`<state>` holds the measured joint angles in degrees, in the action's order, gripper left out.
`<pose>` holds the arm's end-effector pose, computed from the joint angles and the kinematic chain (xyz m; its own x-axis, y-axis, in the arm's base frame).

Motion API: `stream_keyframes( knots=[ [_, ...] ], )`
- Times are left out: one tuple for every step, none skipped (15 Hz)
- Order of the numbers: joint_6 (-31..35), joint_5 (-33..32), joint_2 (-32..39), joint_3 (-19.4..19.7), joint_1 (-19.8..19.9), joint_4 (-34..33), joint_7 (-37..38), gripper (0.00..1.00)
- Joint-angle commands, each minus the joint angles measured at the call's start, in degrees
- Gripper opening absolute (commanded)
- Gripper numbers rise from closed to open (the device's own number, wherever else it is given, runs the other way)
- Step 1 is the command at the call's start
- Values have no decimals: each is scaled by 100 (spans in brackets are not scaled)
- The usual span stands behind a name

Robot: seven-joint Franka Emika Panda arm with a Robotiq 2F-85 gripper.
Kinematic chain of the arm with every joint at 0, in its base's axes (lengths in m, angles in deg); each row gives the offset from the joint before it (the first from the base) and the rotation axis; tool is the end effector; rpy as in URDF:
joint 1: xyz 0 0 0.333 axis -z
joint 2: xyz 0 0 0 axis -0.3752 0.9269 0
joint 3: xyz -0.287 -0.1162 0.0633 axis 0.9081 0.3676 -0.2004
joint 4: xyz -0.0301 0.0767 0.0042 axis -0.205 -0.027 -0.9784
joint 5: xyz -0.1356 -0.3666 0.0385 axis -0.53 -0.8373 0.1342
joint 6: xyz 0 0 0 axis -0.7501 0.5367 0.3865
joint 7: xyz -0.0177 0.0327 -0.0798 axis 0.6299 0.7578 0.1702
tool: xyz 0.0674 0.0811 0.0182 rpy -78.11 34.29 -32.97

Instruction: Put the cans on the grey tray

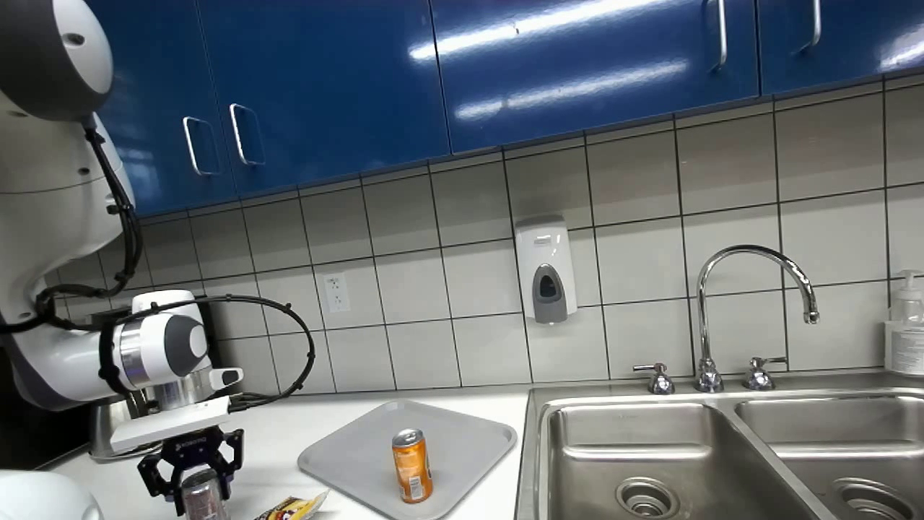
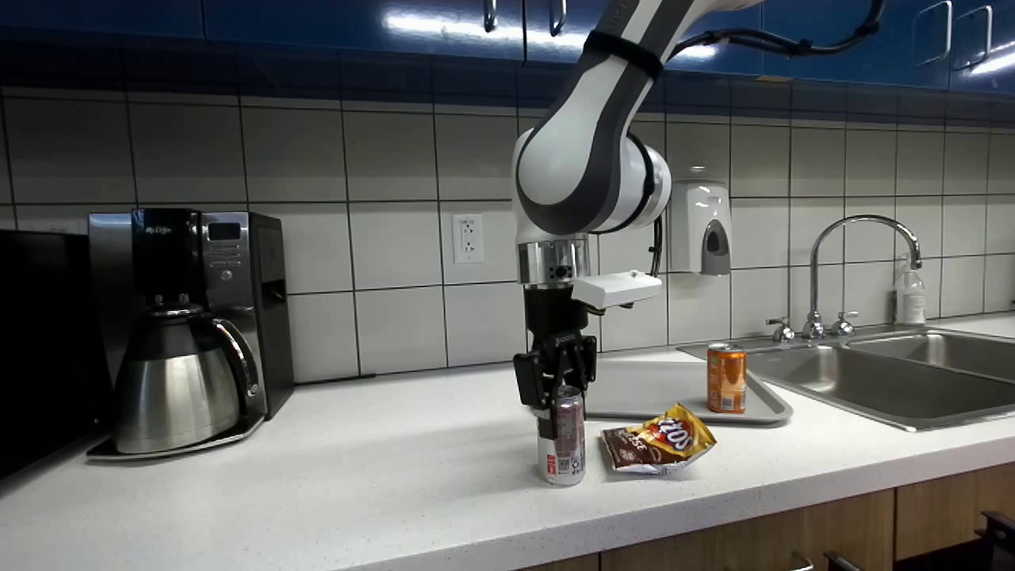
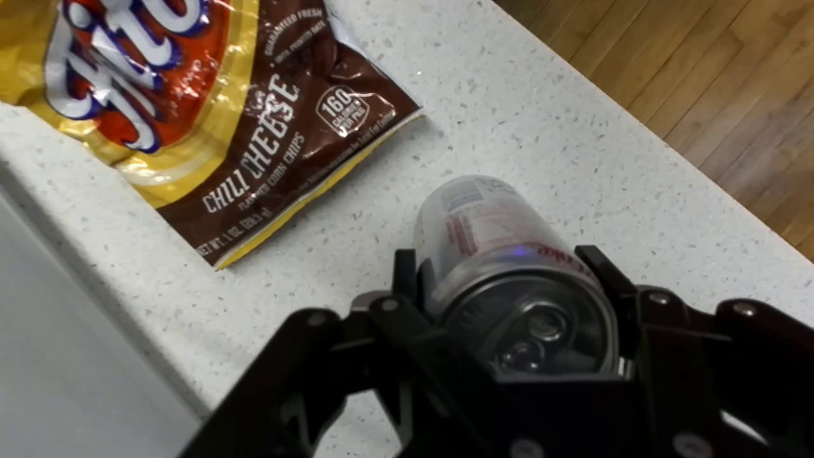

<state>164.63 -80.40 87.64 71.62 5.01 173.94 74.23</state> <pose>0.4124 0.2658 0.2432 0.7679 0.6398 -0.0310 0.6400 -0.7684 -0.0051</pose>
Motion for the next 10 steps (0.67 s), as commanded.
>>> stream_keyframes(
  knots=[
    [8,-8,-89,-21,65,0,-107,38],
    [0,-49,-122,-11,61,-16,-89,38],
    [-16,-95,-170,1,56,-38,-63,38],
    [-22,-140,-203,11,50,-53,-40,38],
    [-35,-178,-252,20,46,-76,-23,38],
    [-40,-198,-287,25,43,-98,-13,38],
    [-53,-235,-331,32,37,-127,9,38],
    [-54,-273,-367,38,30,-149,31,38],
    [-67,-304,-409,42,29,-171,40,38],
    [-76,-341,-445,47,31,-190,52,38]
  ],
)
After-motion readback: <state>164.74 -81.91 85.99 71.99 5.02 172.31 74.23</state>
